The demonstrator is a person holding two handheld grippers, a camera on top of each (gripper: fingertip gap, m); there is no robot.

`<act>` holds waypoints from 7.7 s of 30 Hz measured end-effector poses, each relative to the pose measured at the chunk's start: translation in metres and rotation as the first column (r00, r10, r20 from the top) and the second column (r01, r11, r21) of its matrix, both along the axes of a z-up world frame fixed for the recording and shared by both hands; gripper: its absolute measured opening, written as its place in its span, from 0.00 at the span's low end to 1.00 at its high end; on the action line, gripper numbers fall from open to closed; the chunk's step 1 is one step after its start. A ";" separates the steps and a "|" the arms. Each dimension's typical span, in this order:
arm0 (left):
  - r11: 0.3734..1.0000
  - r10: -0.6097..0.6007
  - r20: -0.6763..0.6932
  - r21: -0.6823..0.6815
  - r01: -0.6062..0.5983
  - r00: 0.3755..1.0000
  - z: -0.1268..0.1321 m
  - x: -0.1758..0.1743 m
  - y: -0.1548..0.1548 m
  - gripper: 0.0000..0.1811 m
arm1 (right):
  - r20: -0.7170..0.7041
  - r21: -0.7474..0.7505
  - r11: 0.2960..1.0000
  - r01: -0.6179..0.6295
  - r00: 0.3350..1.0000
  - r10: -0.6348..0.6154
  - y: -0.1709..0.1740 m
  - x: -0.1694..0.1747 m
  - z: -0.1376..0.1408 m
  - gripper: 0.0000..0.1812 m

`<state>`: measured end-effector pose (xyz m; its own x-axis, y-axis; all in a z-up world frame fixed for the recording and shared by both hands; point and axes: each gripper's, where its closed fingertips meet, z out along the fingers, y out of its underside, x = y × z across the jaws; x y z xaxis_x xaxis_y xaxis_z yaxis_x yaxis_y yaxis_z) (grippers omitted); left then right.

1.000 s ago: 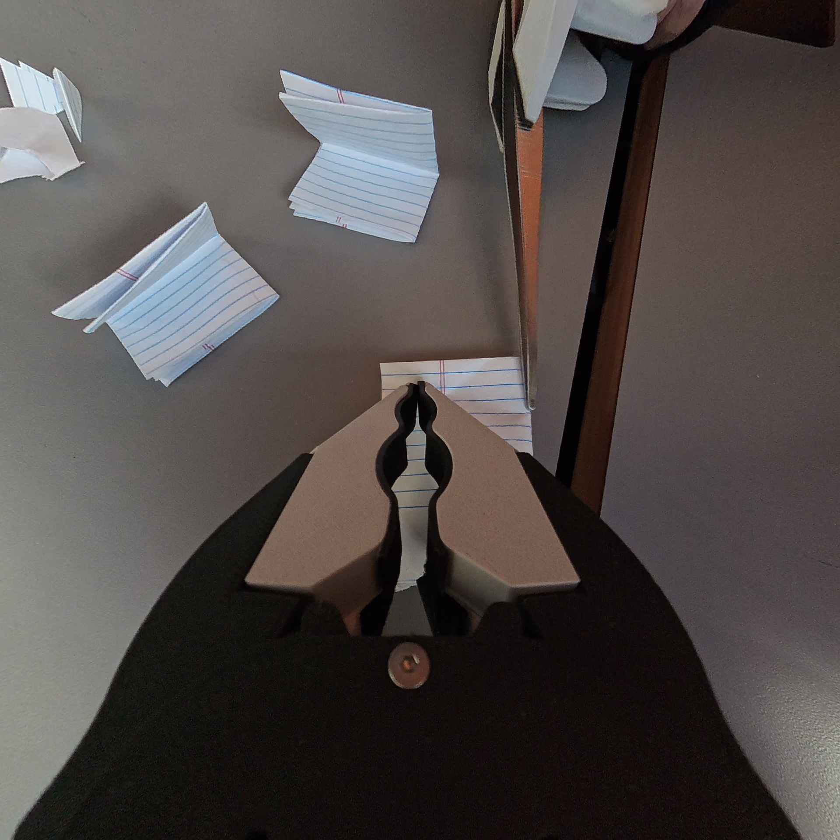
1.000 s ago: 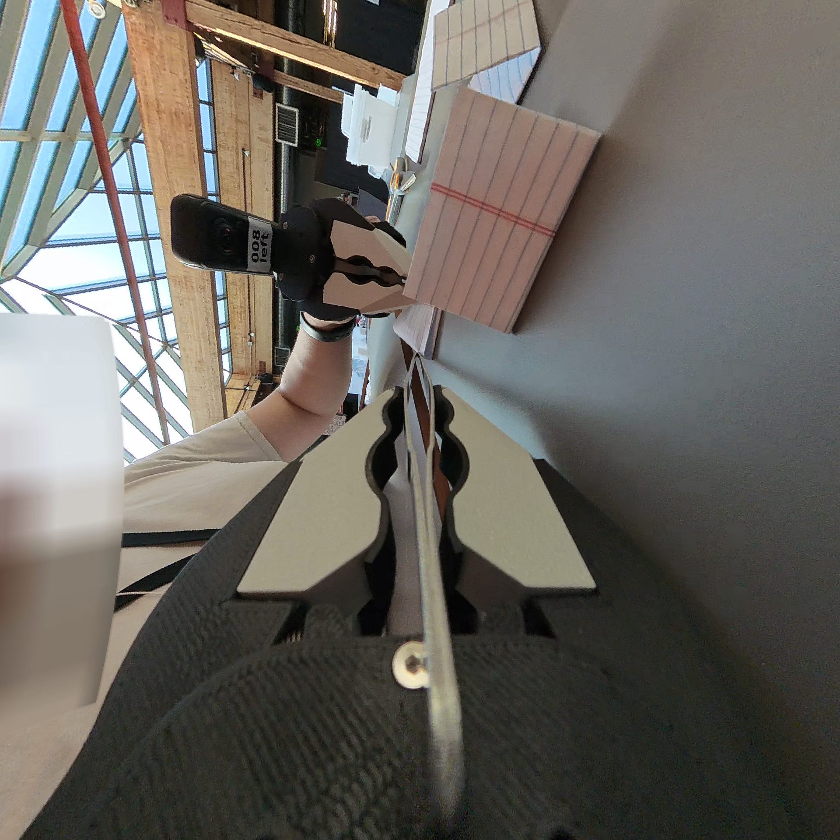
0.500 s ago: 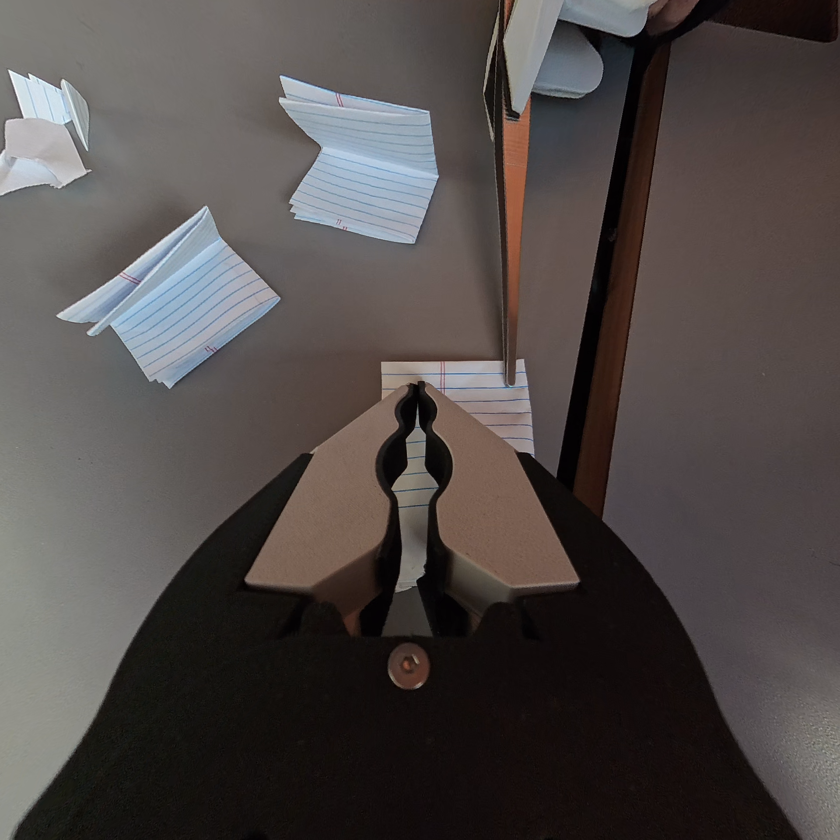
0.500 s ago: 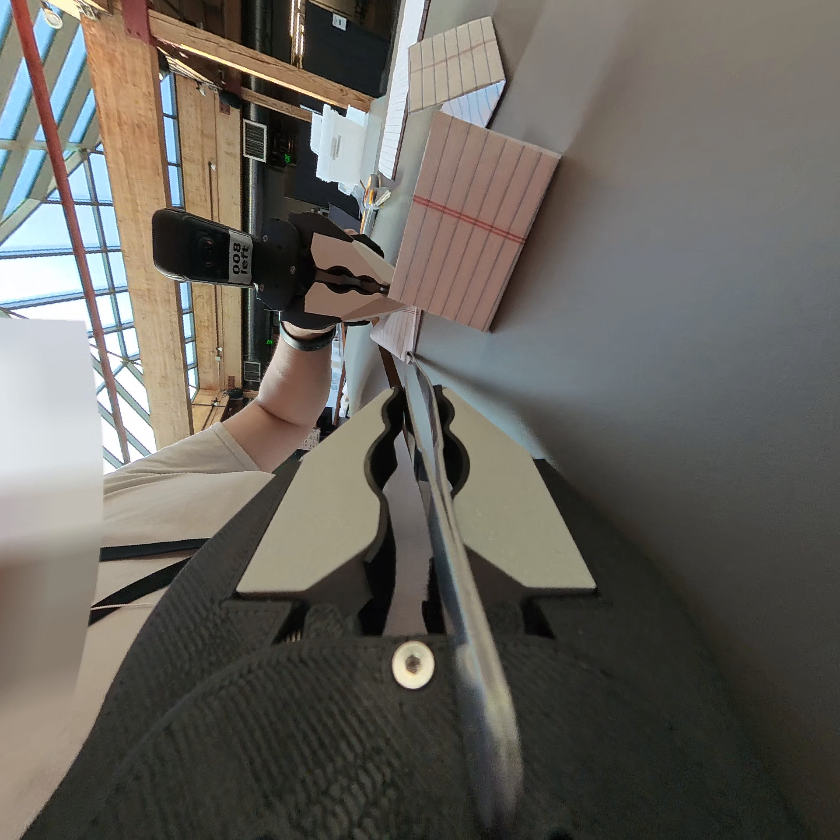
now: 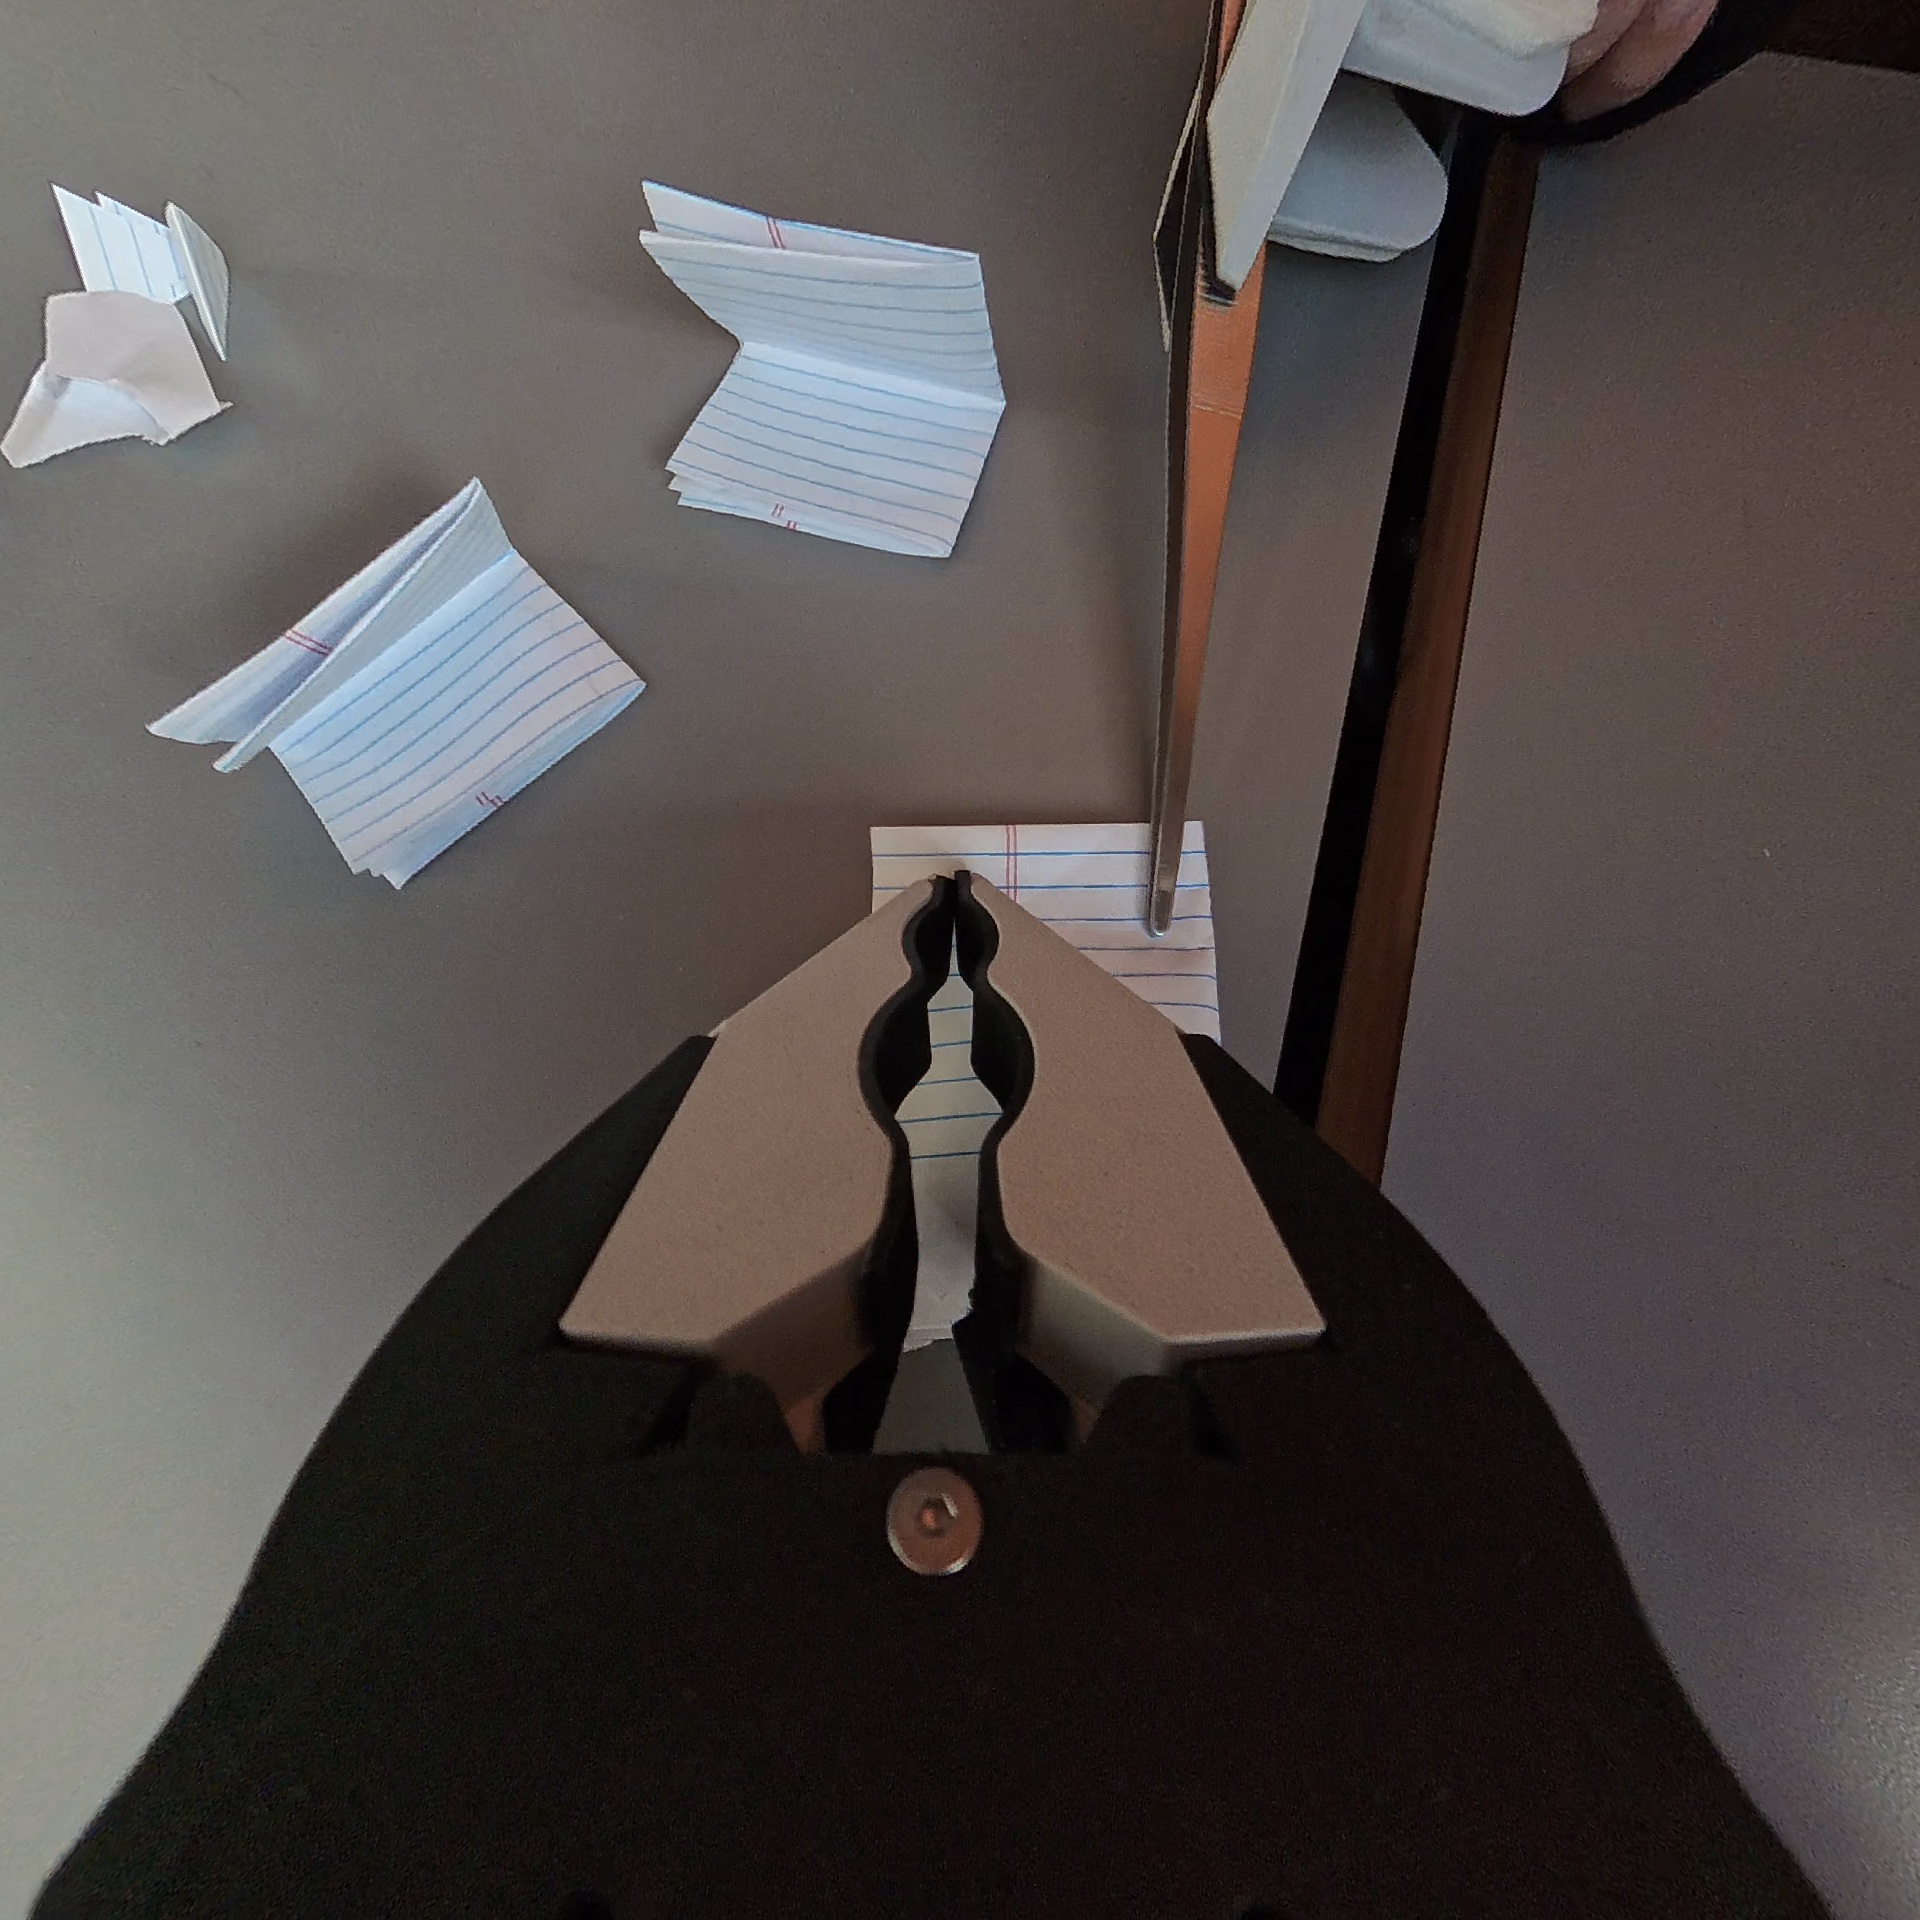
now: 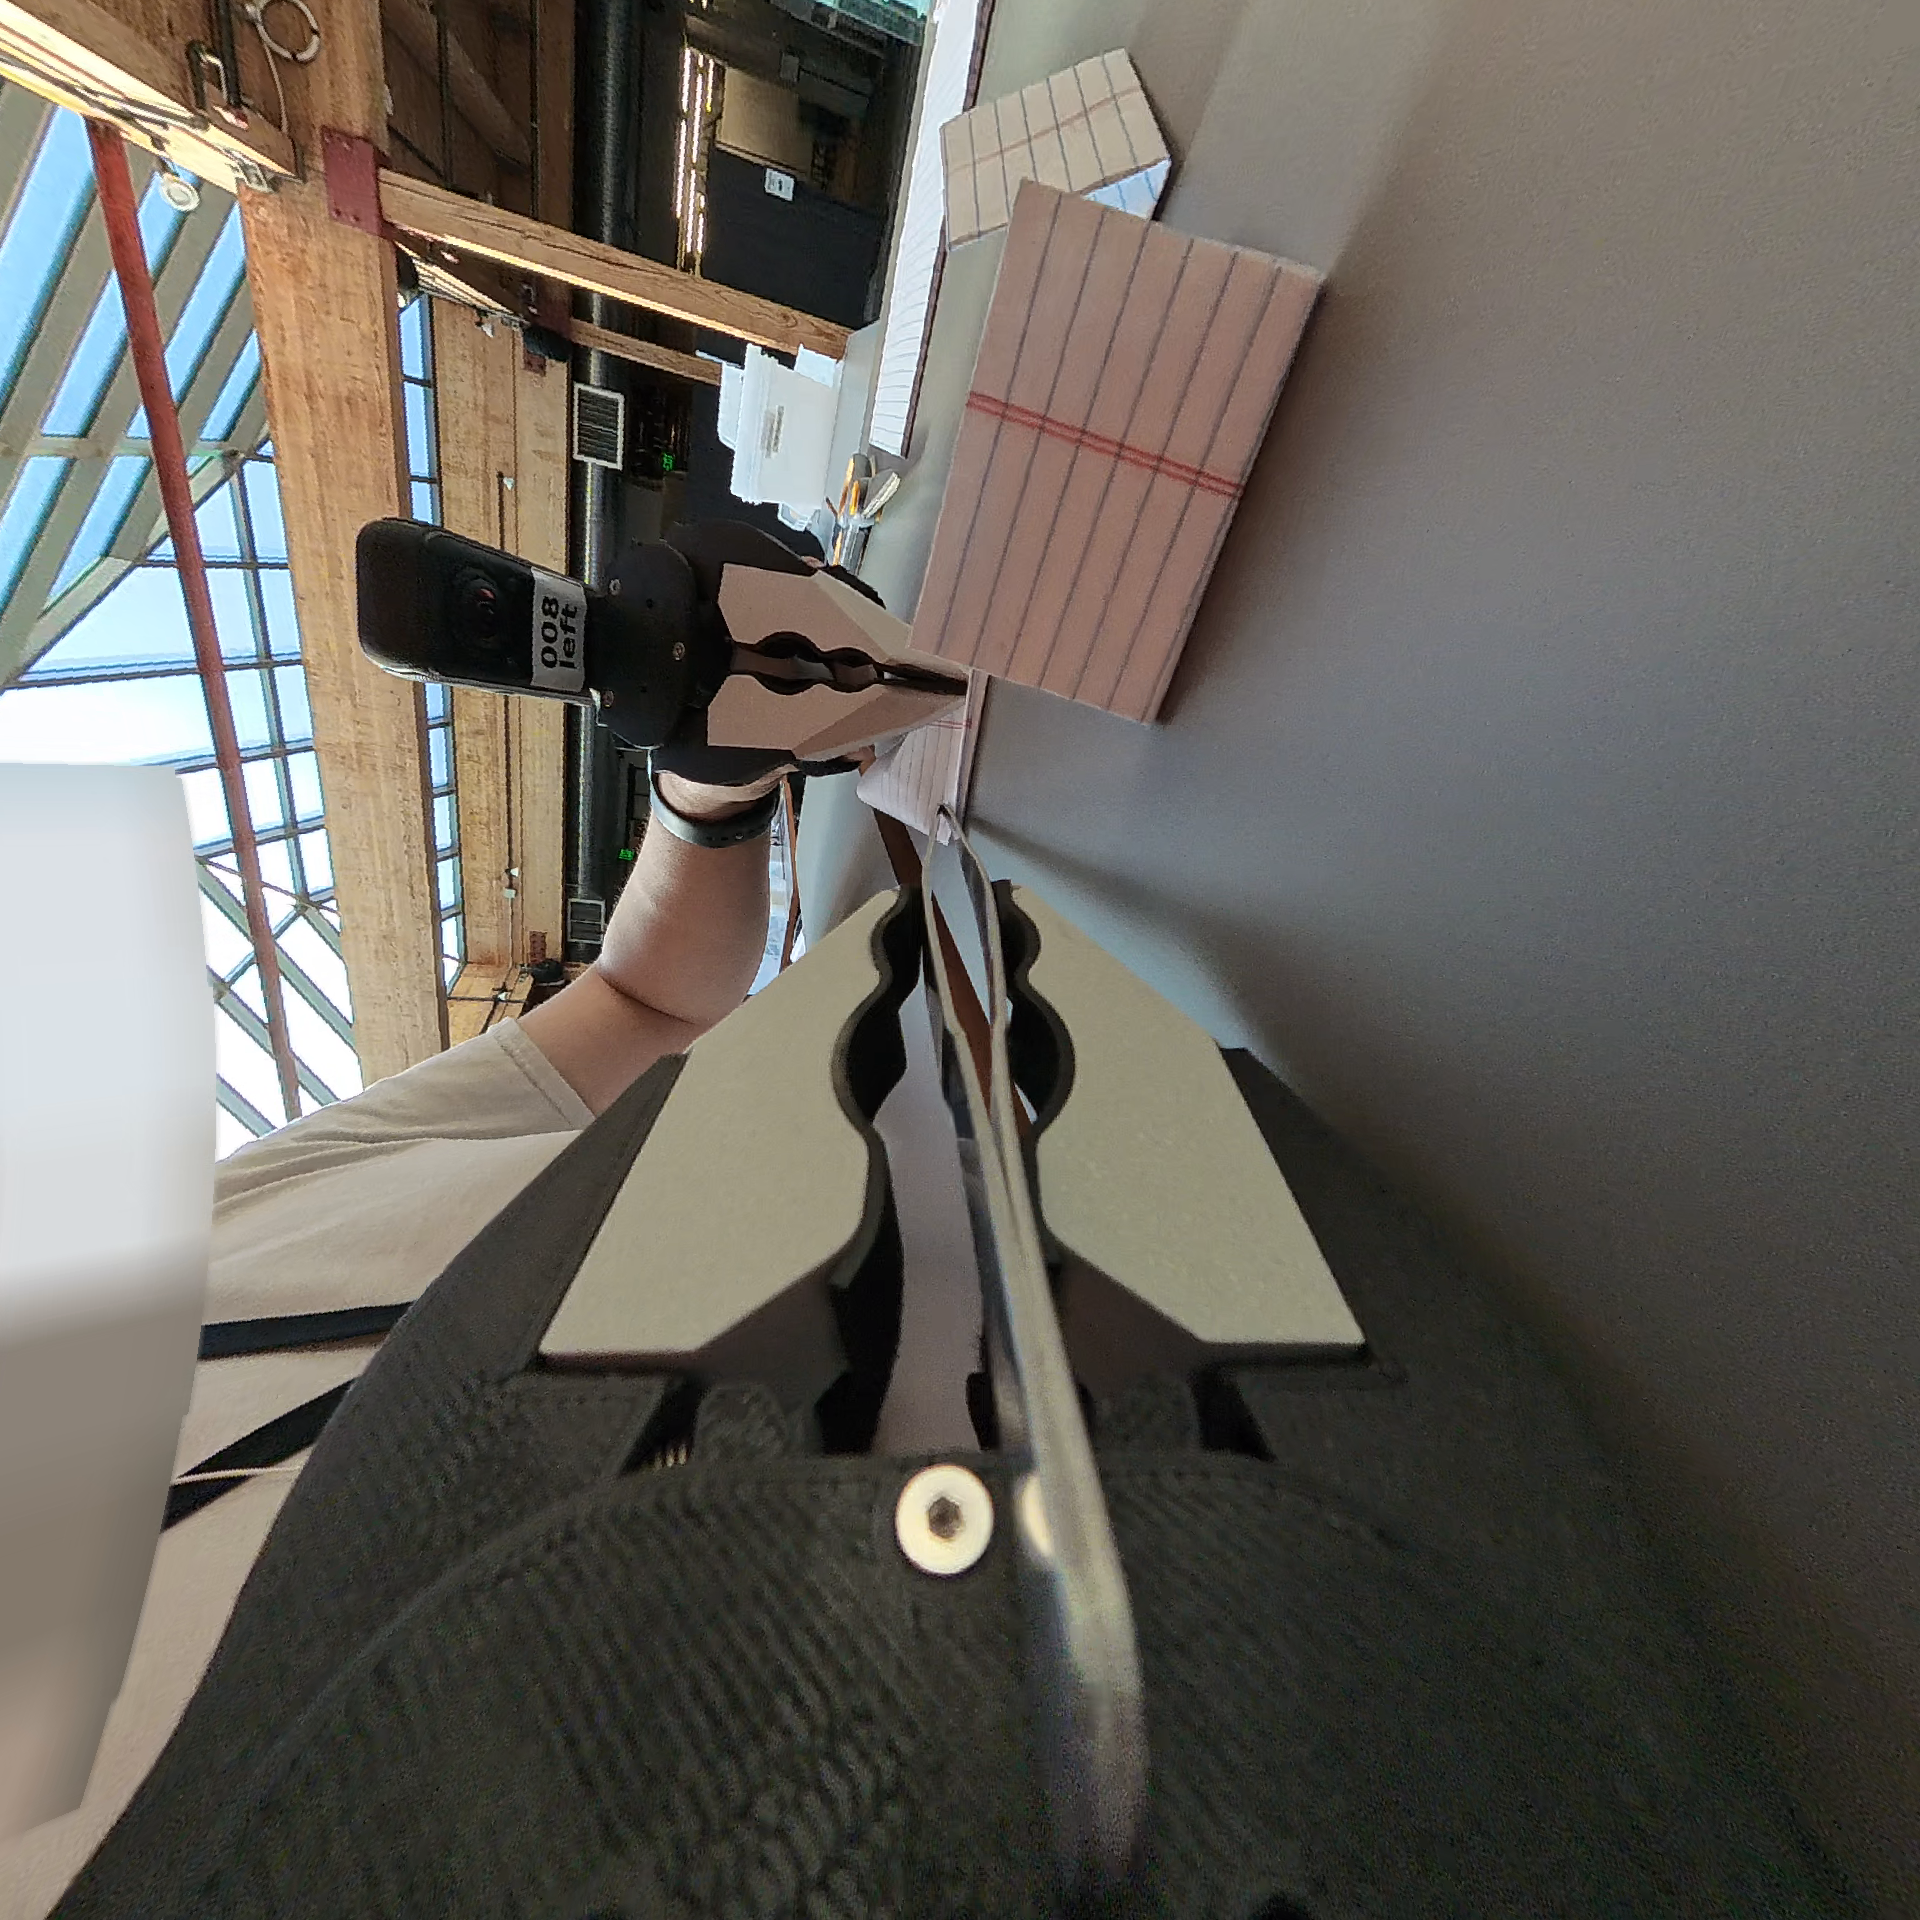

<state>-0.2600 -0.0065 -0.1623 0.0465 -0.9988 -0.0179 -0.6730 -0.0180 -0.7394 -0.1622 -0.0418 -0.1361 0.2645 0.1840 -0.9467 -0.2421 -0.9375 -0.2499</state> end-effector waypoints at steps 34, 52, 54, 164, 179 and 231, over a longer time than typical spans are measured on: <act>1.000 -0.031 -0.022 0.000 0.031 0.999 0.000 0.000 0.000 0.00 | -0.056 -0.142 0.990 0.002 0.998 -0.010 0.004 -0.038 -0.002 0.06; 1.000 -0.024 -0.007 -0.011 0.024 1.000 0.000 0.000 0.000 0.00 | -0.055 -0.156 0.987 0.024 0.998 -0.033 0.014 -0.048 -0.002 0.06; 1.000 -0.025 -0.010 -0.011 0.025 1.000 0.000 0.000 0.000 0.00 | -0.094 -0.171 0.985 0.013 0.995 -0.030 0.013 -0.052 0.002 0.06; 0.934 0.285 0.007 -0.229 -0.276 0.959 0.013 -0.070 -0.013 0.00 | 0.021 0.002 0.995 0.099 0.995 -0.099 0.021 -0.044 -0.004 0.07; 0.629 0.534 -0.016 -0.661 -0.410 0.845 0.003 -0.091 -0.006 0.00 | 0.019 0.002 0.997 0.081 0.997 -0.081 0.020 -0.044 -0.004 0.07; 0.791 0.089 -0.136 -0.593 -0.153 0.987 0.002 -0.060 -0.018 0.00 | 0.220 0.608 0.781 -0.139 0.975 0.002 -0.014 -0.006 0.067 0.08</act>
<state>-0.3196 -0.0248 -0.1605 0.1978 -0.7965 0.5714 -0.7020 -0.5220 -0.4845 -0.1684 -0.0555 -0.0686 0.3941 0.7351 -0.5517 -0.0629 -0.5773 -0.8141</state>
